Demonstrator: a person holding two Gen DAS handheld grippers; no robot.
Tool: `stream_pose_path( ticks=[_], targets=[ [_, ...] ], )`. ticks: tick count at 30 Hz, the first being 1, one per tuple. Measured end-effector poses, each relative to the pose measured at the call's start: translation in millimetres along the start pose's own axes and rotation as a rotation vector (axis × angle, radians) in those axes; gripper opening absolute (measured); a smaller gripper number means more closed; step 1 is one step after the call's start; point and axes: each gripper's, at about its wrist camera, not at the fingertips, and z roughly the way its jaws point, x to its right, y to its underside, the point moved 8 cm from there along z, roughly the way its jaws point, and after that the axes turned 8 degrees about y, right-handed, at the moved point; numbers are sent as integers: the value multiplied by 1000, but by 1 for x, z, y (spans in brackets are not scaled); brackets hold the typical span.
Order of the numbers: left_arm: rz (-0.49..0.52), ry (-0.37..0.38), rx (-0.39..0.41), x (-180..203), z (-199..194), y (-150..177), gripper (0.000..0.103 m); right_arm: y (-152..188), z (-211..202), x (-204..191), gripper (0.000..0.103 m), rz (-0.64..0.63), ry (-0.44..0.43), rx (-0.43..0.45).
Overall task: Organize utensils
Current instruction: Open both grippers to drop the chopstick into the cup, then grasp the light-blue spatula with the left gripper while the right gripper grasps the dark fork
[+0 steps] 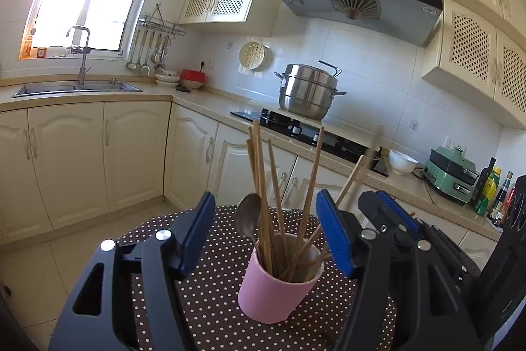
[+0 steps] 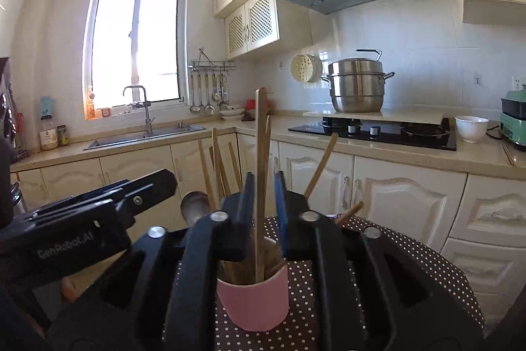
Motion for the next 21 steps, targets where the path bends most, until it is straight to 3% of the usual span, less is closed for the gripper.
stream_pose_path(
  ticks=[2,5,12,18,21],
  targets=[
    [-5,2,-5,0,-5,1,66,1,-5,1,33,4,5,-3],
    [0,-4,-8,1,-13,1,67,1,-13,2,39,5,9,-2],
    [32,-5,-67,10,-26,16,67,4,-31,9,43,4,22,-23],
    [46,-13,-226,15,-21,52,67,20,-40,21,46,-17,27,-131],
    [49,-34,-358,15,-12,80,67,36,-40,30,47,-41,46,-229]
  ],
)
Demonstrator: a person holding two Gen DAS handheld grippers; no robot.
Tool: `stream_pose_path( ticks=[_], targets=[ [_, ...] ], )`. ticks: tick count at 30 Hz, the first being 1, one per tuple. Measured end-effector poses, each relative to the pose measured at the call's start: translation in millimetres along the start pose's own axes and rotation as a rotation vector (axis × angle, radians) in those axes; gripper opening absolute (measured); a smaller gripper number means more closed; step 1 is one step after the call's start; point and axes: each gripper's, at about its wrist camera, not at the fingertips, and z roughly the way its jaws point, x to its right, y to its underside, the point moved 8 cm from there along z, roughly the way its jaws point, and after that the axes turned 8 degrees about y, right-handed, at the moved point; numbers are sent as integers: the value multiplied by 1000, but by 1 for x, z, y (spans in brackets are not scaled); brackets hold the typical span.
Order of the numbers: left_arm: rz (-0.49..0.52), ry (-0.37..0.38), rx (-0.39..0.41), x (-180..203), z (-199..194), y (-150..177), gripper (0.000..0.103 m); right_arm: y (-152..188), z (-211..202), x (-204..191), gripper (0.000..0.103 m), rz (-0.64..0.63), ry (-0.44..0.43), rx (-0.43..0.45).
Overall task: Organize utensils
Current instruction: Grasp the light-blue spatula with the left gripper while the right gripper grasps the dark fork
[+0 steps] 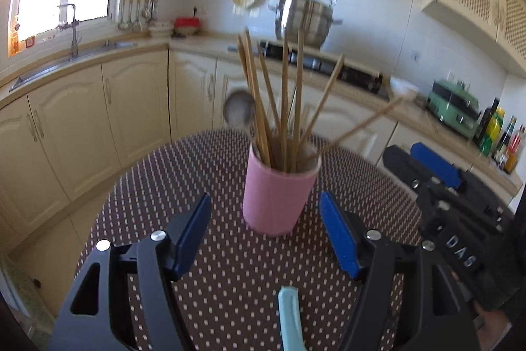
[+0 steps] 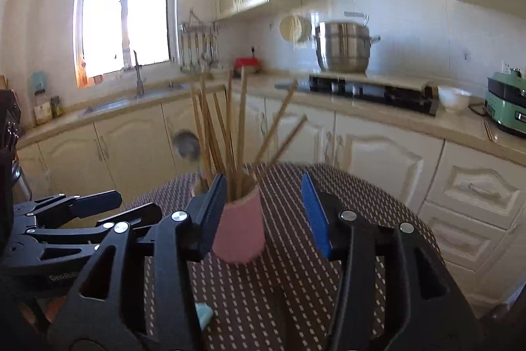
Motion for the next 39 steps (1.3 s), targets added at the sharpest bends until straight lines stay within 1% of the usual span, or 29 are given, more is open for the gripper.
stream_pose_path(
  ticks=[4,7,9,12,15,17,18,19,21,23,24,25,26,30,33,34,36,37,38,39],
  targets=[
    [13,-8,-165,3,23,30,67,25,6,10,49,-22,13,-133],
    [25,-30,-291,4,37,55,67,46,12,16,49,-38,10,-240],
    [29,-34,-361,4,45,70,67,57,13,20,50,-46,15,-280],
    [18,-58,-410,3,52,87,67,74,17,23,50,-74,13,-373],
    [1,-47,-448,5,59,100,67,91,23,25,50,-101,11,-471],
    [5,-41,-466,8,63,106,59,101,26,26,50,-118,7,-518],
    [4,-36,-478,10,65,109,51,106,28,26,50,-127,4,-546],
    [1,-29,-497,11,68,113,48,110,30,25,50,-134,-4,-568],
    [33,-47,-497,14,70,115,48,117,34,22,50,-143,-20,-605],
    [42,-59,-495,15,72,116,44,123,37,19,50,-158,-34,-641],
    [44,-65,-490,16,74,115,35,126,40,17,50,-163,-42,-658],
    [38,-68,-485,15,76,114,28,130,42,15,50,-169,-51,-686],
    [30,-67,-482,15,78,112,24,132,45,14,50,-175,-52,-702],
    [1,-49,-470,11,85,102,22,138,53,12,49,-181,-52,-739],
    [-24,-30,-436,13,83,95,21,142,60,10,41,-185,-53,-771],
    [-27,-28,-424,9,81,92,21,144,63,10,37,-187,-52,-781],
    [-31,-17,-392,6,73,86,21,147,67,9,34,-185,-52,-783],
    [-31,-10,-371,4,69,80,21,147,68,10,31,-183,-50,-783],
    [-31,-5,-351,5,66,75,21,146,69,10,23,-182,-52,-779],
    [-31,0,-334,4,62,71,21,145,70,10,18,-175,-57,-774]
  ],
)
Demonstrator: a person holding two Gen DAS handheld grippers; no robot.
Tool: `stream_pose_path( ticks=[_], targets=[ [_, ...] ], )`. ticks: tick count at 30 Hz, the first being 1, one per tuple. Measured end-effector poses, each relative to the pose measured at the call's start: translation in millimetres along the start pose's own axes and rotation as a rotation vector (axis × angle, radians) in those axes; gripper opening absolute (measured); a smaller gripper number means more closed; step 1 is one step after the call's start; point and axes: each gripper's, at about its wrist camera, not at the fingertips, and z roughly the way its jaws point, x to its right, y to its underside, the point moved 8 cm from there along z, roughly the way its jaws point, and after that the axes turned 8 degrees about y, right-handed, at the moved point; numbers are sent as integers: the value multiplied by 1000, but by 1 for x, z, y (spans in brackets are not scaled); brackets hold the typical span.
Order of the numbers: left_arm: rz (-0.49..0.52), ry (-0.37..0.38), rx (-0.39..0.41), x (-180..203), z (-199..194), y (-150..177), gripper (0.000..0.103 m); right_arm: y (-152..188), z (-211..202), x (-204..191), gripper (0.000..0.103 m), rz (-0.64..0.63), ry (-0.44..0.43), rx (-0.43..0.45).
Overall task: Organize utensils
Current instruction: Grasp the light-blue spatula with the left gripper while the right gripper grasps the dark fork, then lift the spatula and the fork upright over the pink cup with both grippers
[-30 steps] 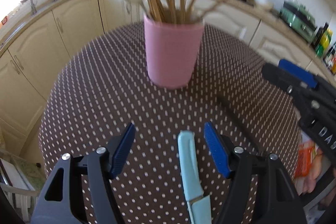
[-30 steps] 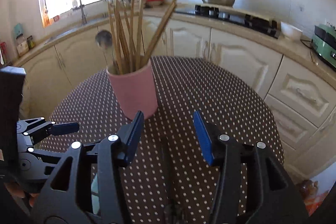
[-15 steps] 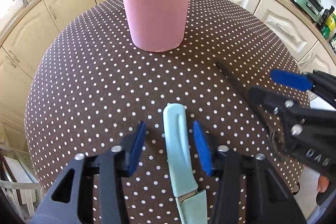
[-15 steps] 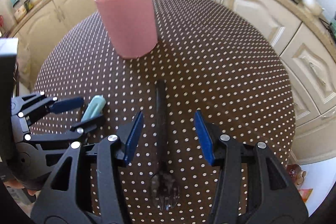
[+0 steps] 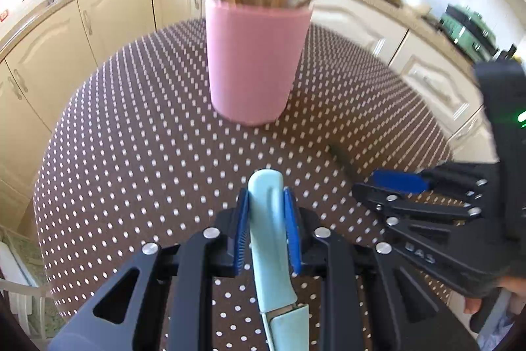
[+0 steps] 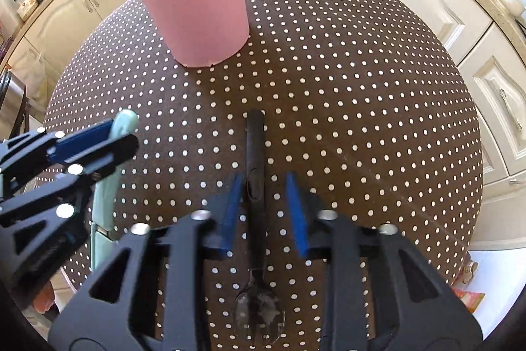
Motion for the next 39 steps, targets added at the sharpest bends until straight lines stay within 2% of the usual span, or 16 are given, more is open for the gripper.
stream_pose_path(
  ticks=[1,7,19,23,28,39],
  targets=[
    [-1,5,25,2,-5,-4,21,-2,0,1,13,4,-5,4],
    [16,19,171,3,-36,-20,21,-8,-10,4,12,35,-45,99],
    [57,80,407,10,-101,-37,21,-19,-100,1,12,101,-153,456],
    [62,120,465,16,-116,-36,21,-18,-121,4,12,136,-159,579],
    [80,142,510,24,-124,-41,21,-25,-137,-3,12,142,-159,688],
    [75,151,585,14,-145,-63,21,-45,-169,-3,12,219,-187,951]
  ],
)
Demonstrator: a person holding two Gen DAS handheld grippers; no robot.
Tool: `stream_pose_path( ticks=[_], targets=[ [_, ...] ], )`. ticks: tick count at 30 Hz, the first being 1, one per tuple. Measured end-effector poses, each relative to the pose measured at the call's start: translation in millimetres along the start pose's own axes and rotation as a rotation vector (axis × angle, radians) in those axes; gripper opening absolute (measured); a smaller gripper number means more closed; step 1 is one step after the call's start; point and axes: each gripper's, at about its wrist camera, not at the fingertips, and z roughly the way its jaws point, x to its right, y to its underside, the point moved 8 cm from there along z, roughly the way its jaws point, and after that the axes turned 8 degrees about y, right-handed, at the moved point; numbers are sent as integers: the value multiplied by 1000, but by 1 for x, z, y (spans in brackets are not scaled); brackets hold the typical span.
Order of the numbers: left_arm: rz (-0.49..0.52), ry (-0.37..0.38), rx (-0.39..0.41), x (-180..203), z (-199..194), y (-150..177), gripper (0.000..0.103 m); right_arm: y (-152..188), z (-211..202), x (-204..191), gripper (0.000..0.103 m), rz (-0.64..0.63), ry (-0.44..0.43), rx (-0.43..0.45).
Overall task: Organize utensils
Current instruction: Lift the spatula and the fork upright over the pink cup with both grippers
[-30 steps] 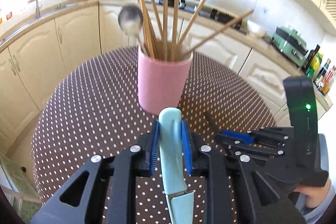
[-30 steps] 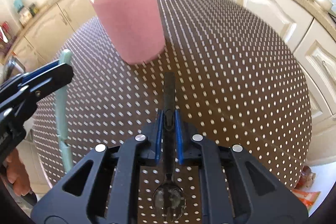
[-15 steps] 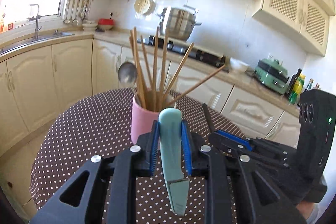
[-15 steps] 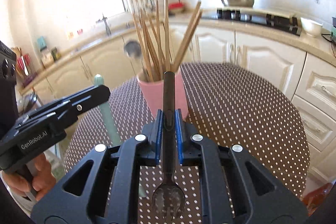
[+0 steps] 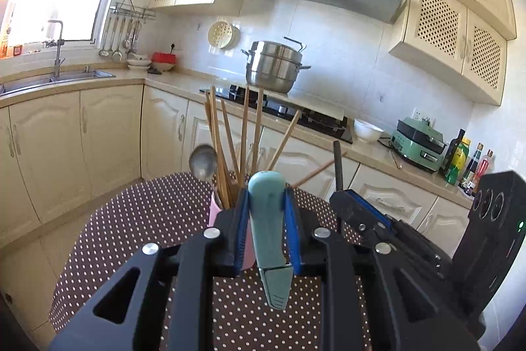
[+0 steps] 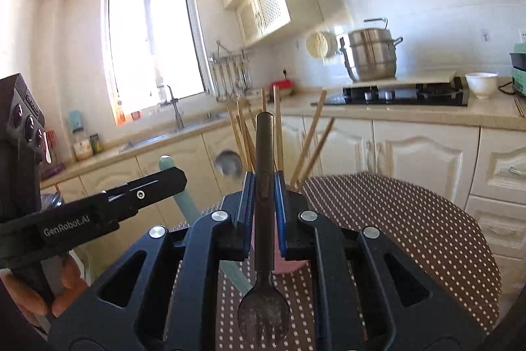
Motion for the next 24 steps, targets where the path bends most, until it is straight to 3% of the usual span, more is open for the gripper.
stream_pose_path(
  ticks=[13,24],
  targets=[
    [72,-69,136,-6,-3,-84,21,-50,51,-13,12,93,-68,158],
    [82,-105,129,-26,34,-99,21,-60,90,-8,12,129,-60,221]
  ],
)
